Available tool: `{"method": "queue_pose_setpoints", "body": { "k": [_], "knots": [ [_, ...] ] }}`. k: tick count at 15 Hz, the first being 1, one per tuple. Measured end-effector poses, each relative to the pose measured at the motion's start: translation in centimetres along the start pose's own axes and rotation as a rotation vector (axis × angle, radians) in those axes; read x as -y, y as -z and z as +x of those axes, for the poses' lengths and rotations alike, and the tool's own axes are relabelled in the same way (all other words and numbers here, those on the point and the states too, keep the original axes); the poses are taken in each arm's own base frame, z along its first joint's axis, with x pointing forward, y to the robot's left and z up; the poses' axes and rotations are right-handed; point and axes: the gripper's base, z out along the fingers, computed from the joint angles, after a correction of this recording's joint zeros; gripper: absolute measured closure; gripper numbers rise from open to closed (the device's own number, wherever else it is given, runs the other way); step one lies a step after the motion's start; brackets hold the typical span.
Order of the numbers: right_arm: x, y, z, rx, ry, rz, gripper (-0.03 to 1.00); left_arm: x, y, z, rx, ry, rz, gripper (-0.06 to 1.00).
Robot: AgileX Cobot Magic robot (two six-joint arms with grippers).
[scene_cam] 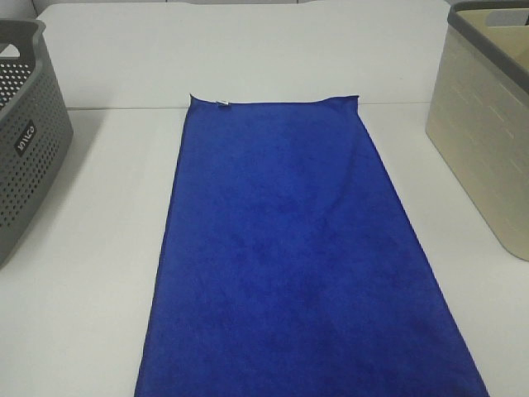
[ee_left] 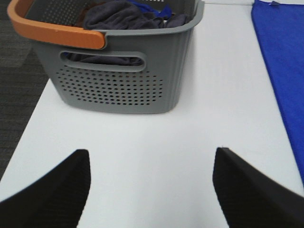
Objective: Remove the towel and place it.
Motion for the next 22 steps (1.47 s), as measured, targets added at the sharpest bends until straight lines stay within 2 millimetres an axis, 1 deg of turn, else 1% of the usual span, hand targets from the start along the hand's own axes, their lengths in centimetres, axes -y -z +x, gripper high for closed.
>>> {"method": "queue_pose_setpoints", "body": {
  "k": [3,9,10,12,13,22],
  "knots": [
    [-0.22,-0.93,-0.29,0.051,0.011,-0.018,0.21,0.49,-0.76,0.02,0.029,-0.018,0.044,0.27],
    [-0.33,-1.09,-0.37,0.063,0.014,-0.029,0.21,0.82,-0.76,-0.06,0.041,-0.042,0.079,0.27],
    [-0.33,-1.09,-0.37,0.063,0.014,-0.029,0.21,0.85,-0.76,-0.08,0.043,-0.036,0.075,0.27],
    [-0.51,-1.08,-0.37,0.063,-0.003,-0.035,0.21,0.92,-0.71,-0.05,0.046,-0.005,0.013,0.27],
    [-0.55,-1.08,-0.37,0.062,-0.033,0.0,0.21,0.96,-0.68,-0.04,0.047,0.013,-0.019,0.27],
    [-0.61,-1.08,-0.38,0.062,-0.041,0.002,0.21,0.97,-0.68,-0.04,0.047,0.015,-0.022,0.27]
  ]
}}
